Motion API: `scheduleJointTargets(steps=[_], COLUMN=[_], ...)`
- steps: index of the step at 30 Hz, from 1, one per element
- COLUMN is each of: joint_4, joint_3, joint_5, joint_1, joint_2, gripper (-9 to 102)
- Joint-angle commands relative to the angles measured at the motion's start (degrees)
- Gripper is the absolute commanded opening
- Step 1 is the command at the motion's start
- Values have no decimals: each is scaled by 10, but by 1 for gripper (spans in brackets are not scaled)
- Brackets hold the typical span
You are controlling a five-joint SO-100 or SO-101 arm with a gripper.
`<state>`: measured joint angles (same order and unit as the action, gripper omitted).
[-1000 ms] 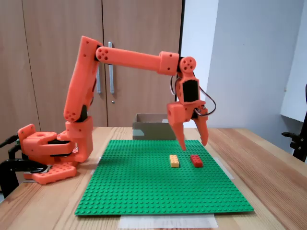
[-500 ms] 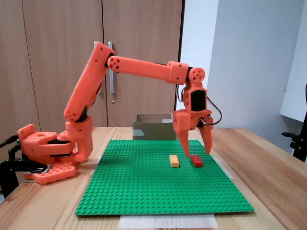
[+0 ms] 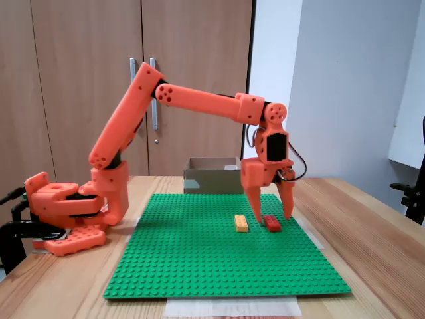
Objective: Pick the red lego block and put it in the box.
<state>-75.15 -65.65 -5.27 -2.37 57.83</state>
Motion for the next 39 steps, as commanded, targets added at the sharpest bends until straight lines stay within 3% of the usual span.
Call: scheduleJointTargets(steps=[1, 29, 39], joint_4=[-6, -12, -6], joint_3=[28, 35, 32], joint_5=[4, 24, 11], joint_1=[0, 18, 18], joint_2=[-2, -6, -3], gripper=[26, 26, 15])
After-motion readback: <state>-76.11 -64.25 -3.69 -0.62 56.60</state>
